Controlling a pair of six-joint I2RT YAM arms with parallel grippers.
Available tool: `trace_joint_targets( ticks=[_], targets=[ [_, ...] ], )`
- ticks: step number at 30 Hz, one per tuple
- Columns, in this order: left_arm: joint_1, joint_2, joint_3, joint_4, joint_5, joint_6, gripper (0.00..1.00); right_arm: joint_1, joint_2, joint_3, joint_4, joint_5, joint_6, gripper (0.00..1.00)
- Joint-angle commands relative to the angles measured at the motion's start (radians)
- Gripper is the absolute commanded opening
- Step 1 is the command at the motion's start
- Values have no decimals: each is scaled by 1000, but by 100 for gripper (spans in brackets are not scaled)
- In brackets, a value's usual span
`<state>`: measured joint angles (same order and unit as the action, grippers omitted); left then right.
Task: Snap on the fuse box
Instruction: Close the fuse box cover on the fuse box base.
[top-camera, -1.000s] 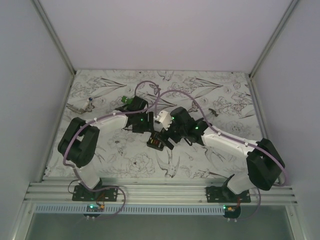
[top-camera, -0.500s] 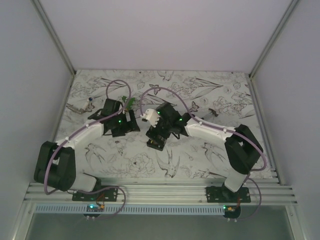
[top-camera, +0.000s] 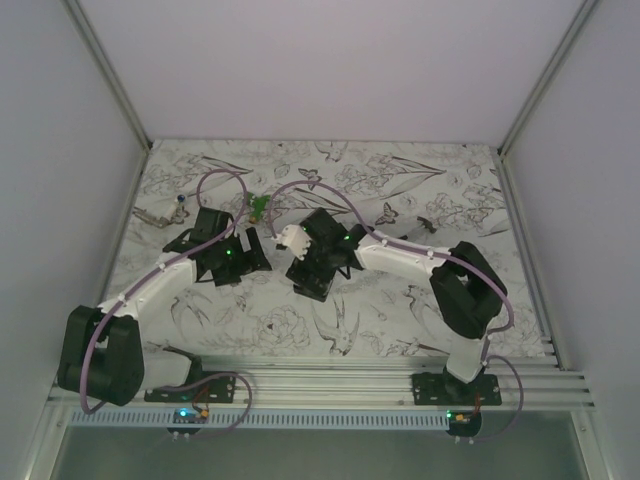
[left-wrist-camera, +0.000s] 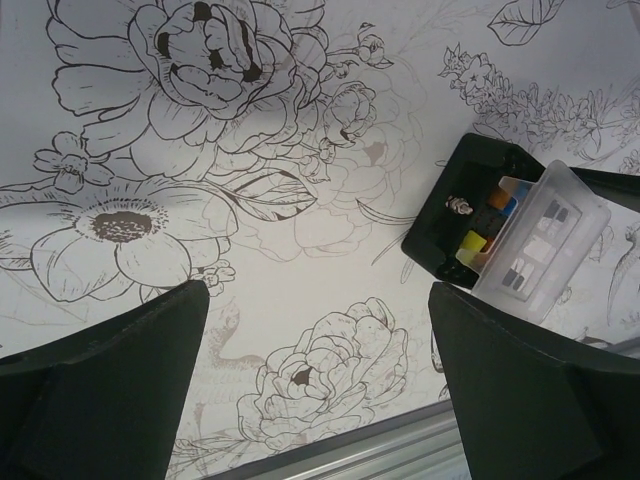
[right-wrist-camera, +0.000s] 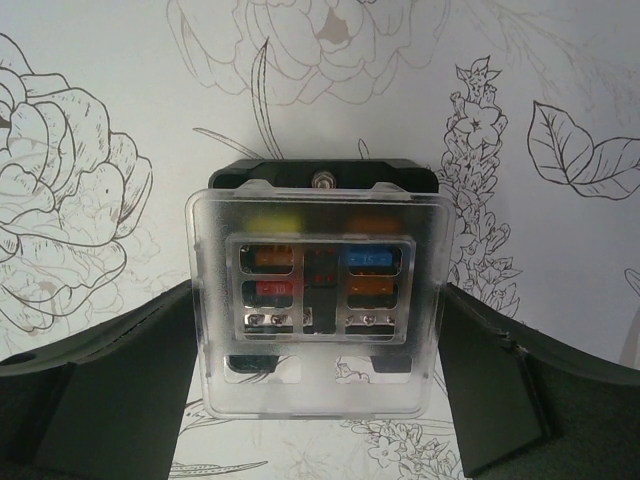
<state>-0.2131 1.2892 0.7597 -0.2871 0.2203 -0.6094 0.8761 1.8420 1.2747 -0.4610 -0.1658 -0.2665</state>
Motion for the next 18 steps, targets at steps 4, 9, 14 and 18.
trace_joint_targets(
  ticks=[4, 9, 14, 18],
  targets=[
    [5, -4, -11, -18, 34, -3, 98, 14, 30, 47, -13, 14, -7, 89],
    [2, -1, -11, -14, 36, -5, 99, 15, 34, 42, -12, 34, -2, 90],
    [-6, 13, -7, -9, 38, -7, 99, 15, 35, 35, -10, 35, -4, 92],
    [-11, 16, -10, -7, 36, -6, 99, 15, 35, 22, 6, 34, -4, 93]
  ],
)
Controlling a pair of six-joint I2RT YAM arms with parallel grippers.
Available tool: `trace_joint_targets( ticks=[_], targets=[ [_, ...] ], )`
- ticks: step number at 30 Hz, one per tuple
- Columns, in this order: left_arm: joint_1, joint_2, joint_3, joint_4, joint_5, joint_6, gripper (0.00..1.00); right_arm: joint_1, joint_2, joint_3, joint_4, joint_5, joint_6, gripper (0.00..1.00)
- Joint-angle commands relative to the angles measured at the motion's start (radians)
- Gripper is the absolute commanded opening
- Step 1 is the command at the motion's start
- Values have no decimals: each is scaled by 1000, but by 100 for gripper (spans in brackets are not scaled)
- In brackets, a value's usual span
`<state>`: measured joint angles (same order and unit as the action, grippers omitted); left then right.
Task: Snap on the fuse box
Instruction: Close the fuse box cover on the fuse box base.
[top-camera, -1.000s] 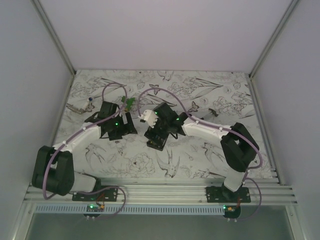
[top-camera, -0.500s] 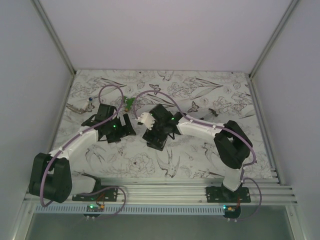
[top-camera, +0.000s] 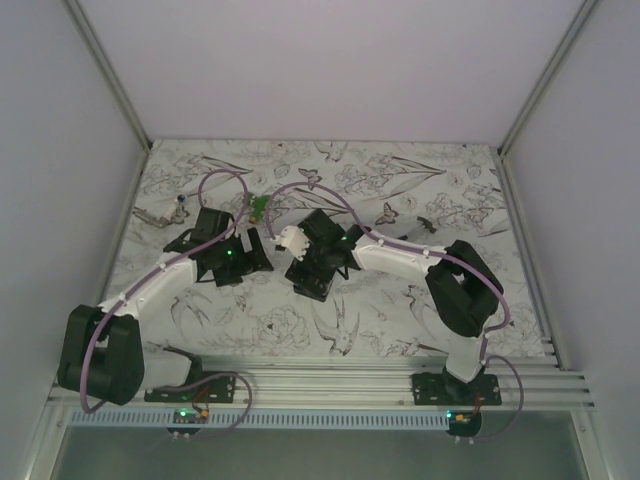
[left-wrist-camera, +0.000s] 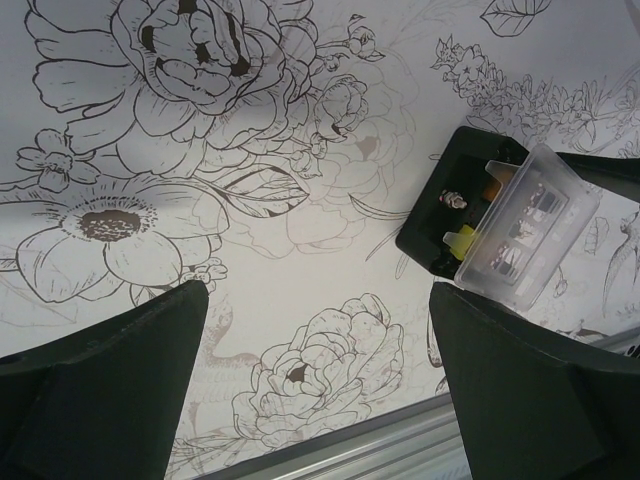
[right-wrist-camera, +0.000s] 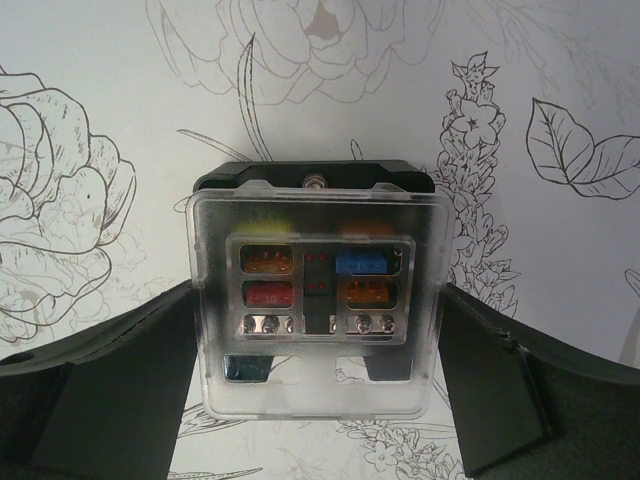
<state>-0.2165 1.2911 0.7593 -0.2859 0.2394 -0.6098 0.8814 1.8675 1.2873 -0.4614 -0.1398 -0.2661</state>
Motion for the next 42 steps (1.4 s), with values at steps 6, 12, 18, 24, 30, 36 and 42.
trace_joint_targets(
  ticks=[6, 12, 18, 24, 30, 36, 42],
  targets=[
    [-16, 15, -10, -7, 15, -11, 99, 11, 10, 4, 20, 3, -10, 94],
    [-26, 21, -7, -5, 6, -12, 99, 14, 3, -4, 20, 1, -10, 98],
    [-29, 32, -3, -2, 6, -14, 99, 21, -9, -14, 42, 8, -7, 100],
    [-32, 26, -3, -2, 7, -14, 99, 21, -5, -7, 43, 14, -10, 100],
    [-40, 25, 1, 1, 25, -17, 97, 21, -36, -14, 52, 17, 2, 100],
    [-72, 26, 15, 7, 39, -19, 92, 21, -110, -36, 86, 23, 40, 100],
    [-111, 46, 31, 14, 58, -26, 83, 14, -170, -73, 111, 48, 121, 100]
  ],
)
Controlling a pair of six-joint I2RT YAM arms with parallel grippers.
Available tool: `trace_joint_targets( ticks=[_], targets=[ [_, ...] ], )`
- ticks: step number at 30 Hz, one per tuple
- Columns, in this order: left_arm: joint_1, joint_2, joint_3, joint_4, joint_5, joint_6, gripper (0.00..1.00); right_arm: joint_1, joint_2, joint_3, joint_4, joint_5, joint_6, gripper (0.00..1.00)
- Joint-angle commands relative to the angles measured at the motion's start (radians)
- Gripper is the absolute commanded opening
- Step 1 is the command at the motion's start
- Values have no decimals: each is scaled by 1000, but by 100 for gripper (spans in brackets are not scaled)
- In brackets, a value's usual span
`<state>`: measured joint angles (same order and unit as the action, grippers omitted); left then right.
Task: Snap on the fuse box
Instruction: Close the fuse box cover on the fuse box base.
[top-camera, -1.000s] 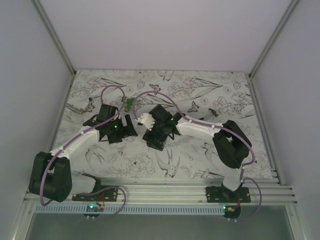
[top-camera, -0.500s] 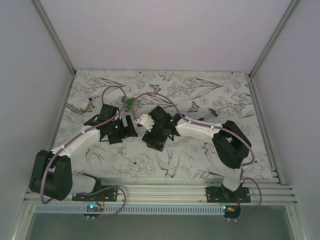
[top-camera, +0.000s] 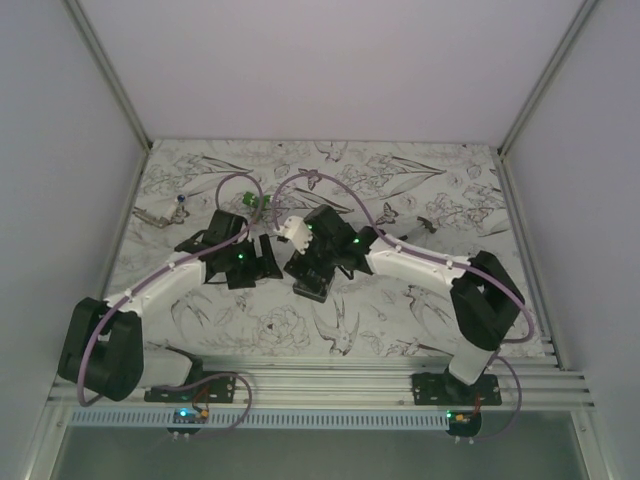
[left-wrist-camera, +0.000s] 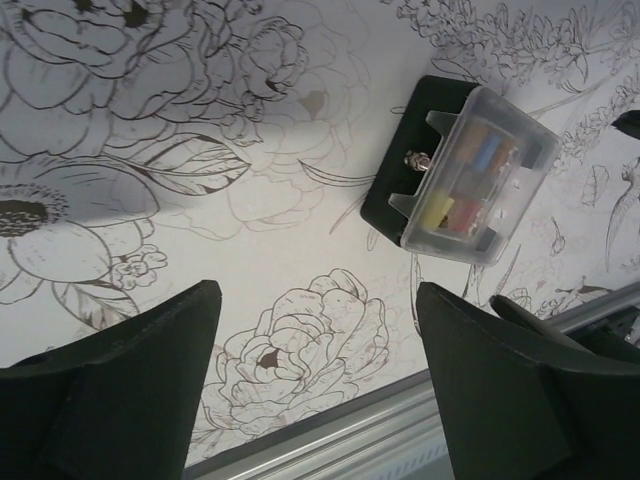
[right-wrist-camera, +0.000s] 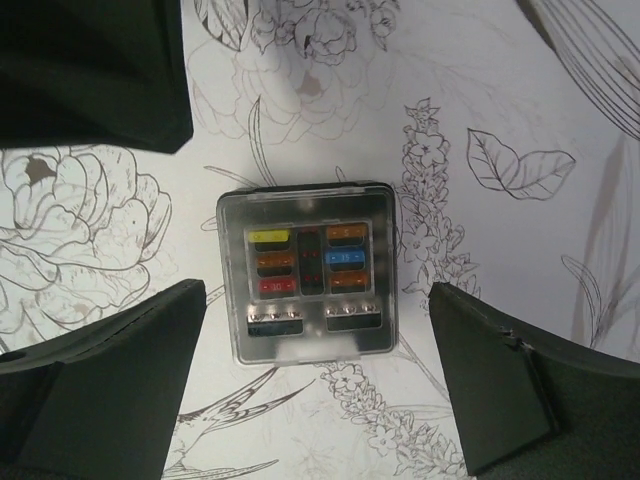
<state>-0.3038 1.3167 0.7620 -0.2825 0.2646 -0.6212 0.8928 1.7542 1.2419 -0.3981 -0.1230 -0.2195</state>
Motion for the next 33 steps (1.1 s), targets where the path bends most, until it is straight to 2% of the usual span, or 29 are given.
trace_joint_targets(
  ticks=[1, 6, 10, 16, 24, 33],
  targets=[
    [-31, 26, 32, 14, 40, -16, 81, -2, -72, -41, 58, 44, 107, 99],
    [-68, 62, 46, 57, 97, -36, 77, -54, -205, -166, 116, 122, 328, 100],
    [-92, 112, 65, 86, 126, -39, 71, -88, -304, -281, 166, 167, 558, 91],
    [-115, 182, 101, 105, 154, -36, 62, -91, -396, -454, 303, 187, 810, 78],
    [-125, 222, 114, 106, 161, -33, 51, -90, -345, -544, 471, 139, 927, 62],
    [-149, 254, 122, 106, 168, -34, 46, -90, -254, -542, 512, 80, 958, 49]
  ],
)
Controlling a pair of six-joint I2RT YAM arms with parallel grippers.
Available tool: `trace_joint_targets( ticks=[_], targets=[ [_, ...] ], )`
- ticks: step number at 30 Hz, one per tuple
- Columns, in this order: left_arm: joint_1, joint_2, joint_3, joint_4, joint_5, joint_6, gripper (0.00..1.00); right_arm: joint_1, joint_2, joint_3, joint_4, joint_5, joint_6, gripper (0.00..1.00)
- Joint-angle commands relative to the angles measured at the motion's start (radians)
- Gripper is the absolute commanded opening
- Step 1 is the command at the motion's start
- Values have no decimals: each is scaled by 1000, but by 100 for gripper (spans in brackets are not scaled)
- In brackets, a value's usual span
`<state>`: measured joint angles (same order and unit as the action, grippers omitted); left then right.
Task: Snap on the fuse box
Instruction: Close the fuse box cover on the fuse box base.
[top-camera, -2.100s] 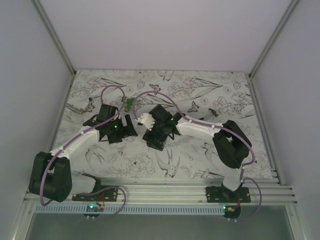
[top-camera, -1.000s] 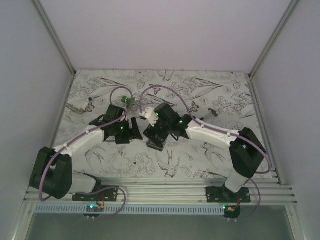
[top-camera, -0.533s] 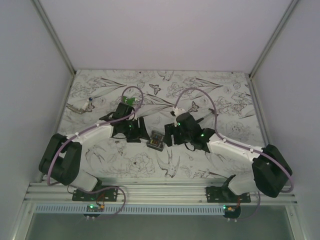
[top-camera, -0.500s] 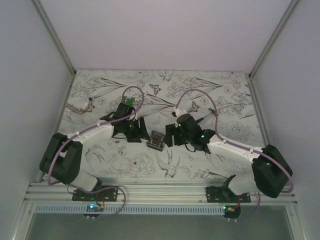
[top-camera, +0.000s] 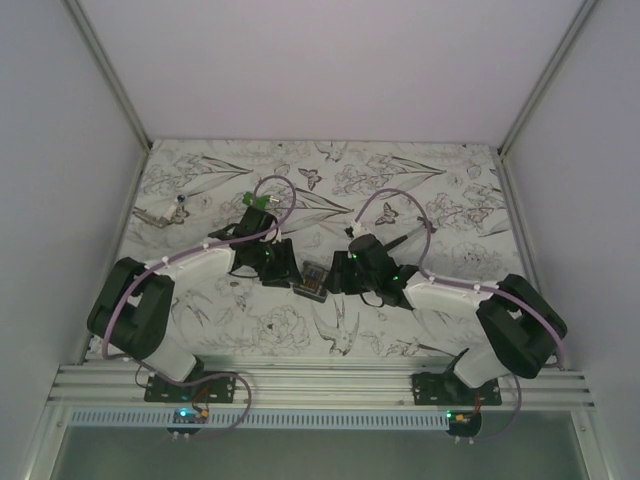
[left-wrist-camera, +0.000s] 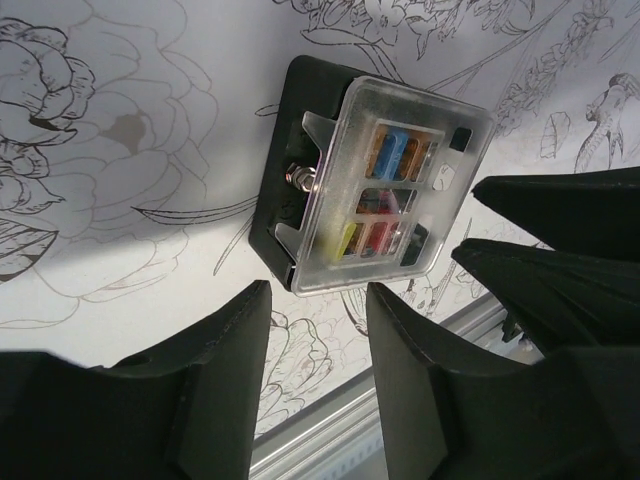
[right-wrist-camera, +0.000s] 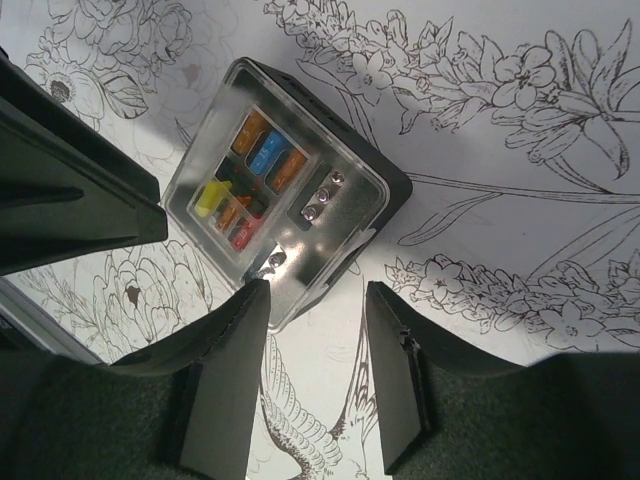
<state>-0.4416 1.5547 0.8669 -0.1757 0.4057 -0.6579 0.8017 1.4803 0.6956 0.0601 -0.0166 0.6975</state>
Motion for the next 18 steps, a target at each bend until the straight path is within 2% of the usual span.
trace_joint_targets(
  ticks=[1, 11, 18],
  targets=[
    [-12, 17, 16, -1, 28, 3, 46, 1, 28, 3, 55, -33, 42, 48],
    [-28, 60, -10, 6, 10, -2, 29, 1, 130, -19, 49, -77, 44, 39],
    [-39, 69, -74, 10, -21, -28, 27, 1, 169, -29, -9, -86, 34, 36]
  ],
)
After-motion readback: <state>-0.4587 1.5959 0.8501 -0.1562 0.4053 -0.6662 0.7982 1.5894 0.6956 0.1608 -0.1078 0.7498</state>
